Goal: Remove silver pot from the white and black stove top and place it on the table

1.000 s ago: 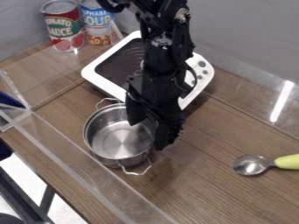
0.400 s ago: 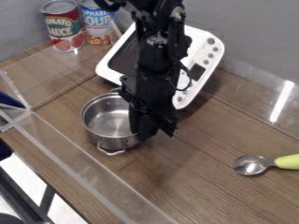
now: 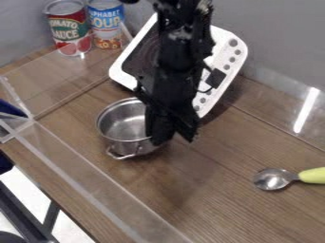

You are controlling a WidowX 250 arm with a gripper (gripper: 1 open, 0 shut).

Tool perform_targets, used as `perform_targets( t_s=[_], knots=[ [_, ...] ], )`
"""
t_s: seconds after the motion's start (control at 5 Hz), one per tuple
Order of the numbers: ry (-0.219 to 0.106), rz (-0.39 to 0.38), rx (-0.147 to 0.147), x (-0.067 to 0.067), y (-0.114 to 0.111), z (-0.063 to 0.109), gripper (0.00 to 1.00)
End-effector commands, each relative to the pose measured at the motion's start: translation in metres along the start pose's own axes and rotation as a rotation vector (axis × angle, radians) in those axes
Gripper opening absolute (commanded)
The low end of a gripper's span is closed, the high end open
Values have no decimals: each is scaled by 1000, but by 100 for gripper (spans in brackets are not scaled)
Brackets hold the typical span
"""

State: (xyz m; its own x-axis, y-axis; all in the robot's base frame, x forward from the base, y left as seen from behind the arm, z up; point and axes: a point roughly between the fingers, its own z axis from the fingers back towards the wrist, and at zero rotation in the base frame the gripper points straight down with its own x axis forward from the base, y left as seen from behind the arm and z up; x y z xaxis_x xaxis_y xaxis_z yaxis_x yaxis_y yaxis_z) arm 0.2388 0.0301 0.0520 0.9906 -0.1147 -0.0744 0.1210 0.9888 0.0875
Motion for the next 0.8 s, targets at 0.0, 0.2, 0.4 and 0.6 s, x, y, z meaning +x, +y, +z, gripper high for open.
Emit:
perform_targets(
  t_s=[0.0, 0.2, 0.4, 0.6],
  knots=[
    [-70, -24, 45, 12, -6, 29, 0],
    [-73, -35, 64, 14, -8, 33, 0],
    [-78, -53, 82, 14, -7, 34, 0],
    [-81, -71, 95, 13, -6, 35, 0]
  ],
)
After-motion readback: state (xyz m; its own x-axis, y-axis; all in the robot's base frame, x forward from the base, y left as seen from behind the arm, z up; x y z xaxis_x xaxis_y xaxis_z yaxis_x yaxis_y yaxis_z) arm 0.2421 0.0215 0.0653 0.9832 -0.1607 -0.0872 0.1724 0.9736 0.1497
